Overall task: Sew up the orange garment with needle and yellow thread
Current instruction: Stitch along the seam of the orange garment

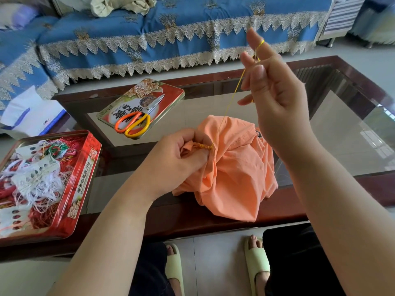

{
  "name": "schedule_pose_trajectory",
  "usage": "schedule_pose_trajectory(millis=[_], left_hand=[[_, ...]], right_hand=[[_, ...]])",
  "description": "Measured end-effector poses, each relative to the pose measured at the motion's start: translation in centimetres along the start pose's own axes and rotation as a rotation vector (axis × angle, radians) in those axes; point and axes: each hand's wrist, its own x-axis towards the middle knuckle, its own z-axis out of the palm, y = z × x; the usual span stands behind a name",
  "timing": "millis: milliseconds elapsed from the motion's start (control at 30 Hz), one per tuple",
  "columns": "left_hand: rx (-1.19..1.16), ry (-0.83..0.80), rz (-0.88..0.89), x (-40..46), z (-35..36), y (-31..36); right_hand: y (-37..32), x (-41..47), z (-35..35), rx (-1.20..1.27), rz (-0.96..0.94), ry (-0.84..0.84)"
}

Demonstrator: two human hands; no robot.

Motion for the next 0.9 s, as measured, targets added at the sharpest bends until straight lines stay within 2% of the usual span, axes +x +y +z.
schedule_pose_trajectory(millis=[200,300,433,567,667,900], left_hand=[[0.112,0.114,0.005,0.2,0.2,0.2],[0.072,0.132,-0.001,0.2,0.0,0.1],[-0.028,-0.032,-0.071,0.1,-0.3,0.2],[-0.069,-0.163,-0.097,0.0,-0.7,0.0],[-0.075,-0.232,-0.091,-0.1,-1.2,0.1],[-0.054,-0.325,-0.093,-0.4,-1.6,0.4]], right_hand=[[-0.2,-0.3,0.9,-0.055,-0.082,-0.069],[0.6,-0.6,1.4,-0.184,-0.082,-0.128],[2.7,-0.3,0.8,-0.493,-0.129,-0.17],[3.8,0.1,0.3,-0.653,-0.17,-0.108],[3.8,0.1,0.3,-0.715,-0.222,-0.039],[4.8,0.2,0.4,-0.739,-0.178,0.104]])
